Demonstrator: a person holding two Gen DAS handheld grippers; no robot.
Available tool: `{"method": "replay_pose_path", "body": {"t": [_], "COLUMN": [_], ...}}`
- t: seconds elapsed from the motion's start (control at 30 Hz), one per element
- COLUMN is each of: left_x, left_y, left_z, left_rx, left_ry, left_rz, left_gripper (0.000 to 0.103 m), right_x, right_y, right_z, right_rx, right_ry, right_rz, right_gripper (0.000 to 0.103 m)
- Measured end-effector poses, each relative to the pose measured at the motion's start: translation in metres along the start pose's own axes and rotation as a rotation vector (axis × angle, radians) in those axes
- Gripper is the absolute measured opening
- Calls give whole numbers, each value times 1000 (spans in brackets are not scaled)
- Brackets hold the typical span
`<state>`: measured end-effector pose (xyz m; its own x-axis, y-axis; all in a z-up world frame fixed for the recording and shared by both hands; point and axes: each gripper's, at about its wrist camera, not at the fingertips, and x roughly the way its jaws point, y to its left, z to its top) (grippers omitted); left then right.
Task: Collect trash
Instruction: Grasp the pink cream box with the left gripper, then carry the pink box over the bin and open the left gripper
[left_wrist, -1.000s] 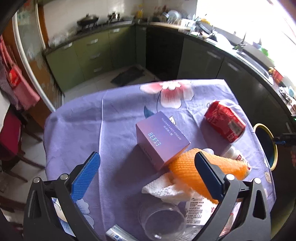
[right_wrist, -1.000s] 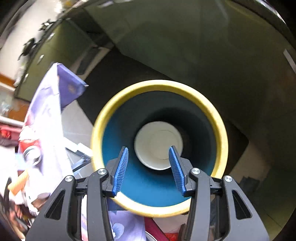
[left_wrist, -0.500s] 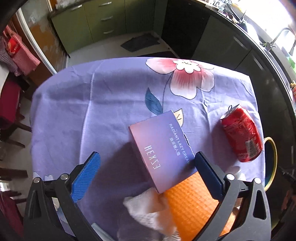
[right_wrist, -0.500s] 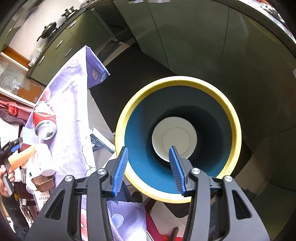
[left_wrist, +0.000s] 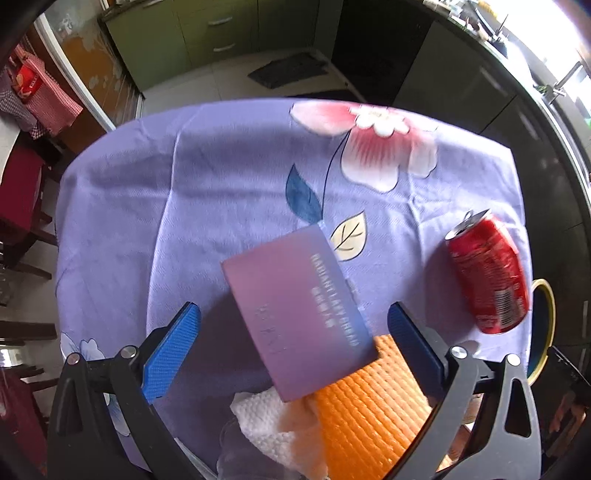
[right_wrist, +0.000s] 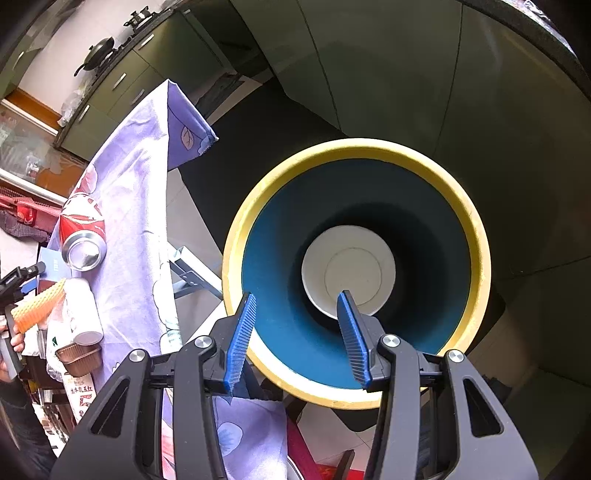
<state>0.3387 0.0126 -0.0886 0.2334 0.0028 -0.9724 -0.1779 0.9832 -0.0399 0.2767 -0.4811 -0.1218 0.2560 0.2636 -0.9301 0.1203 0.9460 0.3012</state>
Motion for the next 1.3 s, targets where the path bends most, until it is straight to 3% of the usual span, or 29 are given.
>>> {"method": "replay_pose_path", "body": {"t": [0.13, 0.2, 0.33, 0.57, 0.77, 0.97, 1.17, 1.3], "left_x": [12, 17, 12, -43, -105, -143, -130, -107], "left_y": [0, 2, 5, 9, -26, -101, -215, -281], "left_z": [-1, -2, -1, -3, -27, -80, -125, -141], "left_rx": [7, 12, 35, 81, 211, 431, 683, 786], "left_ry": [23, 46, 16, -124, -236, -289, -194, -148], "left_rz": [13, -12, -16, -10, -81, -180, -314, -365], "left_gripper": [92, 62, 52, 51, 51, 51, 51, 51], "right_x": [2, 1, -2, -9, -22, -41, -65, -78], "right_y": [-2, -2, 0, 8, 8, -12, -34, -44], "right_z": [1, 1, 0, -6, -17, -38, -61, -77], "right_rx": [-3, -2, -5, -25, -35, 11, 29, 19], "right_ry": [5, 4, -3, -27, -68, -125, -182, -205], "right_rz": [-2, -4, -2, -8, -14, 17, 39, 41], "right_gripper": [46, 46, 46, 46, 46, 46, 46, 46]}}
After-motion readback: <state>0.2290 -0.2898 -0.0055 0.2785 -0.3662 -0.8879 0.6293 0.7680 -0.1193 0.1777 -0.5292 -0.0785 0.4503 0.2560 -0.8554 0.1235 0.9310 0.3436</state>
